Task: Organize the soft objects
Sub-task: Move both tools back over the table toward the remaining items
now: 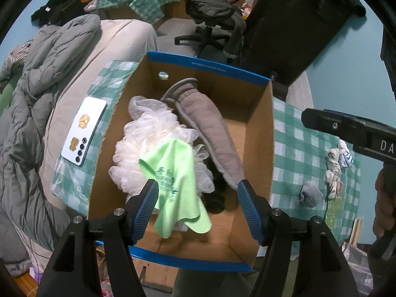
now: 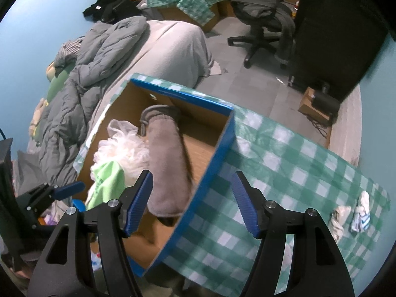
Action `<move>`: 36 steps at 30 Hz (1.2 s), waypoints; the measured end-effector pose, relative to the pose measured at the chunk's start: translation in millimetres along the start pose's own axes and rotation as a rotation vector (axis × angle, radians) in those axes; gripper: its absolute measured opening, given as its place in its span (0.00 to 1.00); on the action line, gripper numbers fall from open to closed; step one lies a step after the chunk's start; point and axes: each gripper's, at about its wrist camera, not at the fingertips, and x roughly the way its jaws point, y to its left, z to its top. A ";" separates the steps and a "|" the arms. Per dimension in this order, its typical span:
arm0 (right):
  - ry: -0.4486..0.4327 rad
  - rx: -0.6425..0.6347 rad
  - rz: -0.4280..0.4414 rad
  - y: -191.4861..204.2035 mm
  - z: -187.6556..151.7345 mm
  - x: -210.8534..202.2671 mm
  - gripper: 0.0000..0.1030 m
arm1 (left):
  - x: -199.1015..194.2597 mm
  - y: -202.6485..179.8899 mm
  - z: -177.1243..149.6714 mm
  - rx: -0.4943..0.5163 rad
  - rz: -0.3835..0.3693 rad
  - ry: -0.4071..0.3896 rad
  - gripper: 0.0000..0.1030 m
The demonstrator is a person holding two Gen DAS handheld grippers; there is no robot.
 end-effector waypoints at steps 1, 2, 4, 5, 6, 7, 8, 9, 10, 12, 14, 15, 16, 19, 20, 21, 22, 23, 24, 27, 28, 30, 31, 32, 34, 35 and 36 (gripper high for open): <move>-0.001 0.003 -0.005 -2.5 -2.1 -1.6 0.65 | -0.3 -2.3 -0.3 0.005 -0.001 0.000 0.66; -0.003 0.008 -0.011 -5.8 -4.8 -4.0 0.66 | -0.5 -5.4 0.0 0.011 -0.002 -0.001 0.66; -0.006 0.021 -0.020 -12.7 -9.2 -8.4 0.66 | -0.4 -11.3 0.7 0.022 -0.006 0.000 0.66; -0.007 0.028 -0.022 -16.4 -11.1 -10.5 0.66 | -0.3 -14.1 1.0 0.027 -0.008 0.002 0.66; -0.009 0.034 -0.024 -18.9 -12.7 -12.0 0.66 | -0.6 -17.2 1.2 0.032 -0.010 0.002 0.66; -0.010 0.040 -0.026 -22.3 -14.3 -13.7 0.66 | -1.1 -21.4 1.6 0.041 -0.013 0.000 0.66; -0.011 0.047 -0.030 -25.9 -16.7 -15.8 0.66 | -1.5 -25.5 1.9 0.047 -0.015 -0.001 0.66; -0.012 0.057 -0.035 -30.7 -19.2 -18.3 0.66 | -1.4 -29.2 1.9 0.055 -0.017 -0.001 0.66; -0.013 0.062 -0.037 -32.7 -21.4 -20.0 0.66 | -1.3 -34.1 2.2 0.067 -0.017 0.000 0.66; -0.016 0.073 -0.043 -38.8 -26.6 -24.1 0.66 | -1.3 -41.3 2.0 0.081 -0.021 0.000 0.66; -0.018 0.085 -0.054 -46.8 -31.7 -29.4 0.66 | -1.2 -48.8 2.1 0.094 -0.028 0.002 0.66; -0.019 0.089 -0.058 -49.8 -33.4 -31.1 0.66 | -1.4 -53.4 2.0 0.102 -0.032 0.002 0.66; -0.020 0.094 -0.062 -53.6 -35.9 -33.2 0.66 | -1.5 -57.9 1.7 0.109 -0.035 0.002 0.66; -0.024 0.114 -0.078 -68.3 -44.7 -41.1 0.66 | -1.6 -69.7 0.5 0.128 -0.042 0.002 0.66; -0.024 0.122 -0.083 -73.6 -48.3 -43.2 0.66 | -1.2 -74.5 0.3 0.136 -0.044 0.004 0.66; -0.023 0.128 -0.086 -77.8 -50.6 -44.9 0.66 | -0.8 -78.8 0.0 0.143 -0.045 0.007 0.66; -0.022 0.139 -0.093 -84.7 -54.3 -47.6 0.66 | -0.4 -82.6 -0.6 0.149 -0.048 0.008 0.66; -0.021 0.148 -0.099 -90.6 -57.4 -49.8 0.66 | 0.0 -86.4 -1.2 0.156 -0.051 0.010 0.66; -0.019 0.156 -0.105 -95.4 -60.5 -51.6 0.66 | 0.6 -90.5 -1.9 0.164 -0.053 0.013 0.66; -0.017 0.183 -0.120 -110.0 -70.4 -57.5 0.66 | 2.3 -101.6 -4.6 0.189 -0.056 0.020 0.66; -0.015 0.193 -0.124 -114.7 -73.8 -59.3 0.66 | 3.0 -106.1 -5.8 0.198 -0.057 0.023 0.66; -0.012 0.215 -0.135 -125.1 -81.1 -62.4 0.66 | 4.8 -113.9 -8.2 0.214 -0.062 0.029 0.66; -0.011 0.224 -0.138 -129.4 -84.7 -64.0 0.66 | 5.9 -117.1 -9.1 0.220 -0.064 0.031 0.66; -0.011 0.233 -0.144 -134.4 -89.3 -65.9 0.66 | 6.9 -121.4 -10.0 0.228 -0.067 0.034 0.66; -0.007 0.252 -0.153 -142.2 -96.3 -68.8 0.66 | 8.1 -128.7 -10.8 0.245 -0.071 0.037 0.66; -0.005 0.265 -0.157 -147.7 -101.5 -71.1 0.66 | 8.1 -131.0 -10.9 0.251 -0.072 0.039 0.66; -0.003 0.274 -0.161 -151.5 -105.3 -72.5 0.66 | 9.0 -134.4 -11.2 0.258 -0.073 0.041 0.66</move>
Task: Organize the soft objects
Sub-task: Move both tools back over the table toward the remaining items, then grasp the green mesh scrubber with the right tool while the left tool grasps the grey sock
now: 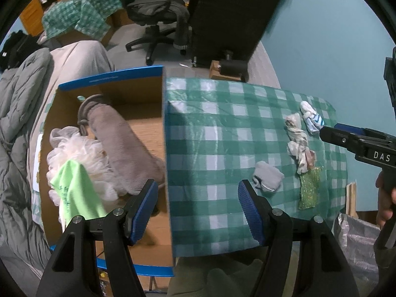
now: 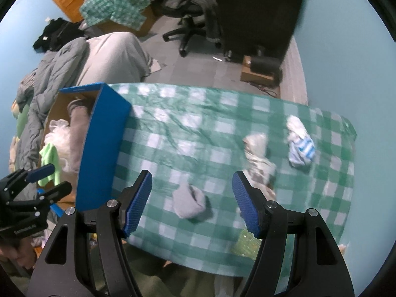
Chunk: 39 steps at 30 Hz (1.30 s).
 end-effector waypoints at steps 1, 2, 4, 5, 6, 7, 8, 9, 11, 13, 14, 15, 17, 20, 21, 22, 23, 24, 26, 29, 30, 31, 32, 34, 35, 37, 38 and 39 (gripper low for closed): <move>0.001 0.006 -0.003 -2.9 -1.7 -0.6 0.66 | 1.1 -3.3 0.9 0.007 -0.001 0.003 0.66; 0.002 0.017 -0.008 -9.0 -5.4 -1.7 0.66 | 1.9 -5.7 1.6 0.012 -0.002 0.005 0.66; 0.004 0.037 -0.015 -17.7 -9.2 -2.7 0.66 | 3.0 -10.8 3.0 0.024 -0.005 0.007 0.66; 0.003 0.045 -0.017 -23.0 -12.1 -3.8 0.66 | 3.8 -14.0 4.1 0.032 -0.006 0.008 0.67; 0.003 0.054 -0.021 -27.4 -14.6 -4.5 0.66 | 4.8 -16.9 5.0 0.041 -0.005 0.010 0.67; 0.004 0.066 -0.026 -32.9 -17.5 -5.3 0.66 | 5.6 -19.1 5.5 0.048 -0.004 0.012 0.67; 0.004 0.074 -0.028 -36.4 -19.6 -5.9 0.66 | 6.7 -22.1 6.6 0.057 -0.005 0.014 0.67; 0.004 0.083 -0.030 -40.8 -21.9 -6.5 0.66 | 7.7 -24.9 7.5 0.064 -0.006 0.016 0.67; 0.006 0.106 -0.036 -49.1 -26.7 -7.3 0.67 | 9.7 -30.8 9.2 0.083 -0.006 0.019 0.70; 0.007 0.126 -0.043 -58.1 -32.2 -7.2 0.67 | 11.0 -36.6 10.2 0.103 -0.006 0.020 0.71; 0.009 0.131 -0.048 -61.3 -34.1 -6.8 0.67 | 12.0 -40.4 10.7 0.116 -0.004 0.022 0.71; 0.012 0.138 -0.055 -65.6 -36.9 -5.5 0.67 | 12.9 -43.5 11.1 0.126 -0.002 0.022 0.71; 0.020 0.155 -0.063 -72.2 -42.2 -1.9 0.67 | 15.6 -50.4 11.8 0.148 0.001 0.026 0.71; 0.036 0.177 -0.075 -83.4 -51.4 3.2 0.67 | 20.5 -59.4 12.5 0.170 -0.002 0.038 0.75; 0.040 0.181 -0.077 -85.3 -53.8 4.1 0.67 | 22.0 -61.9 12.4 0.175 -0.004 0.039 0.75; 0.046 0.187 -0.079 -89.0 -57.4 6.0 0.68 | 23.9 -64.2 12.4 0.182 -0.006 0.041 0.76; 0.049 0.194 -0.080 -91.8 -60.1 6.9 0.68 | 26.6 -67.2 12.4 0.192 -0.008 0.047 0.76; 0.053 0.202 -0.080 -95.3 -63.3 8.6 0.68 | 29.5 -69.9 12.1 0.202 -0.008 0.053 0.76; 0.069 0.222 -0.083 -102.4 -70.7 14.4 0.68 | 35.2 -75.0 11.2 0.225 -0.006 0.066 0.76; 0.099 0.238 -0.094 -109.1 -80.9 24.7 0.68 | 45.1 -83.5 8.3 0.260 -0.001 0.086 0.77; 0.110 0.241 -0.097 -111.2 -83.8 28.8 0.68 | 47.9 -85.6 7.2 0.269 -0.004 0.092 0.77; 0.119 0.244 -0.098 -112.4 -86.2 32.1 0.68 | 52.5 -88.8 5.8 0.282 -0.007 0.102 0.77; 0.130 0.248 -0.099 -114.1 -89.3 36.8 0.68 | 55.8 -90.7 4.6 0.290 -0.007 0.108 0.77; 0.149 0.250 -0.103 -115.8 -95.1 46.7 0.68 | 64.3 -95.2 1.8 0.307 -0.016 0.122 0.77; 0.156 0.249 -0.106 -115.6 -97.7 50.8 0.68 | 68.1 -96.8 0.7 0.311 -0.019 0.129 0.77; 0.168 0.247 -0.110 -116.2 -102.8 59.2 0.68 | 77.0 -101.1 -1.8 0.322 -0.026 0.145 0.77; 0.176 0.249 -0.110 -116.3 -105.4 64.1 0.68 | 80.9 -102.9 -2.4 0.325 -0.030 0.151 0.77; 0.181 0.251 -0.107 -116.3 -107.5 68.1 0.68 | 84.6 -104.7 -3.3 0.327 -0.032 0.159 0.77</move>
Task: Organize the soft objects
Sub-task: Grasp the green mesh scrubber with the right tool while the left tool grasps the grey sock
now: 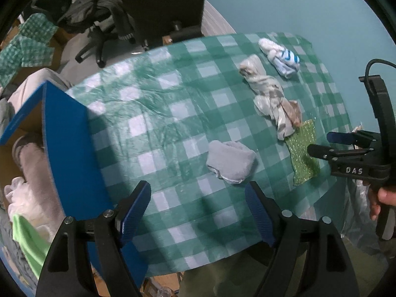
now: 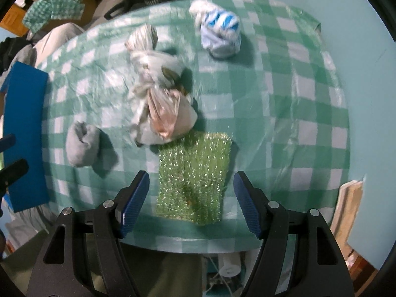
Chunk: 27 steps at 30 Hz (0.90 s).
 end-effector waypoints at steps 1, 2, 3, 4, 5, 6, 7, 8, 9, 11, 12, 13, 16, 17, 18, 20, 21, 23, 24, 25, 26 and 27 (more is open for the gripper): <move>0.003 0.002 0.002 -0.3 -1.2 4.0 0.68 | 3.5 -1.5 0.3 0.002 -0.007 0.006 0.78; 0.006 0.003 0.003 -0.3 -2.7 8.9 0.68 | 7.1 -2.9 0.4 0.004 -0.017 0.011 0.78; 0.008 0.004 0.002 0.2 -3.5 11.8 0.68 | 10.7 -3.8 0.8 0.004 -0.023 0.016 0.78; 0.011 0.005 0.000 0.2 -4.3 15.0 0.68 | 14.2 -5.4 1.2 0.004 -0.031 0.018 0.78; 0.012 0.007 0.000 0.1 -5.0 18.3 0.68 | 16.9 -6.6 1.5 0.003 -0.036 0.022 0.79; 0.011 0.008 0.002 -0.1 -5.2 21.1 0.68 | 20.1 -7.9 2.0 0.001 -0.038 0.029 0.79; 0.013 0.007 0.001 0.4 -5.8 24.3 0.68 | 22.0 -8.5 2.4 0.000 -0.042 0.033 0.79; 0.015 0.005 -0.002 1.0 -6.3 26.5 0.68 | 24.3 -9.7 2.9 -0.003 -0.049 0.038 0.79; 0.015 0.003 -0.006 0.4 -7.3 28.5 0.68 | 26.3 -10.6 3.5 -0.004 -0.055 0.041 0.79; 0.010 -0.005 -0.017 1.6 -8.7 31.9 0.68 | 29.5 -10.9 5.1 -0.010 -0.064 0.043 0.80; 0.010 -0.008 -0.023 3.3 -9.8 32.8 0.68 | 31.4 -10.8 5.6 -0.015 -0.065 0.044 0.82; 0.010 -0.012 -0.031 3.2 -10.6 35.6 0.68 | 33.1 -11.0 6.6 -0.022 -0.065 0.045 0.83; 0.015 -0.027 -0.062 7.7 -15.6 43.7 0.68 | 39.0 -11.7 10.1 -0.045 -0.083 0.049 0.83; 0.016 -0.032 -0.070 8.6 -17.3 45.9 0.68 | 41.4 -11.9 11.1 -0.047 -0.086 0.053 0.83; 0.015 -0.035 -0.074 8.1 -18.3 47.5 0.68 | 43.4 -12.4 12.0 -0.049 -0.087 0.057 0.83; 0.002 -0.045 -0.082 13.3 -20.5 49.6 0.68 | 48.0 -14.0 13.9 -0.049 -0.085 0.064 0.83; -0.001 -0.049 -0.083 14.6 -21.5 50.1 0.68 | 49.9 -14.7 14.6 -0.048 -0.083 0.068 0.83; -0.006 -0.057 -0.088 16.7 -24.2 51.0 0.65 | 53.9 -16.9 16.1 -0.047 -0.087 0.075 0.83; -0.007 -0.063 -0.090 17.9 -25.0 51.0 0.63 | 56.0 -18.3 16.8 -0.046 -0.086 0.079 0.83; -0.007 -0.070 -0.090 19.9 -25.9 51.0 0.55 | 58.6 -19.6 17.8 -0.045 -0.084 0.083 0.83; -0.007 -0.080 -0.086 20.0 -27.0 49.9 0.45 | 61.6 -21.3 18.7 -0.042 -0.081 0.087 0.83; -0.006 -0.082 -0.078 19.1 -27.2 48.8 0.40 | 63.9 -22.7 19.1 -0.039 -0.076 0.092 0.83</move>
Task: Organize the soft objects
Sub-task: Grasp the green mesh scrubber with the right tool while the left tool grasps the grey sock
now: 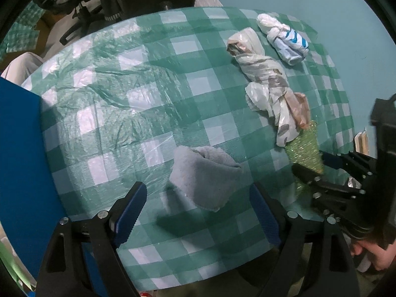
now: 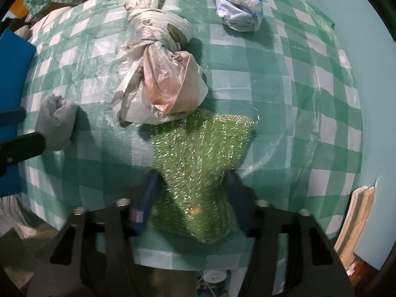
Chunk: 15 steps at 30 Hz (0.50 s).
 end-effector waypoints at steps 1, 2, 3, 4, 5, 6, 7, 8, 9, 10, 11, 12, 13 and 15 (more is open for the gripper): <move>0.001 0.005 0.013 -1.8 -0.8 -0.7 0.31 | 2.5 -1.2 0.6 0.004 0.005 0.005 0.83; 0.001 0.010 0.020 -3.6 -1.4 -0.9 0.24 | 4.9 -2.8 1.2 0.008 0.008 0.009 0.83; 0.003 0.012 0.027 -4.4 -0.4 -3.1 0.20 | 6.4 -4.0 1.6 0.012 0.009 0.011 0.83; 0.006 0.018 0.040 -3.2 1.7 -3.0 0.16 | 8.8 -6.8 2.5 0.016 0.011 0.013 0.83; 0.008 0.026 0.056 -5.1 1.1 -2.9 0.15 | 11.1 -8.7 3.5 0.020 0.013 0.015 0.83; 0.009 0.031 0.063 -6.5 0.3 -3.2 0.14 | 12.9 -10.5 4.3 0.023 0.013 0.017 0.83; 0.009 0.032 0.068 -7.3 -0.8 -3.8 0.13 | 14.2 -12.3 5.0 0.027 0.013 0.014 0.83; 0.006 0.035 0.076 -8.4 -2.6 -5.1 0.13 | 14.9 -13.3 5.9 0.028 0.018 0.012 0.81; 0.004 0.040 0.082 -12.0 -2.7 -6.9 0.13 | 15.2 -13.8 6.5 0.029 0.026 0.010 0.78; 0.004 0.046 0.090 -13.9 -3.4 -8.7 0.13 | 16.2 -14.7 7.2 0.029 0.035 0.009 0.72; 0.002 0.056 0.103 -15.6 -5.1 -10.5 0.13 | 17.0 -14.0 7.8 0.029 0.041 0.008 0.64; -0.001 0.061 0.109 -18.9 -4.2 -13.8 0.13 | 18.0 -13.9 7.9 0.029 0.044 0.009 0.61; -0.005 0.064 0.115 -23.3 -5.5 -17.5 0.13 | 19.1 -12.1 9.2 0.027 0.041 0.010 0.56; -0.014 0.070 0.120 -26.7 -8.4 -22.7 0.13 | 19.5 -9.9 8.6 0.026 0.025 0.001 0.47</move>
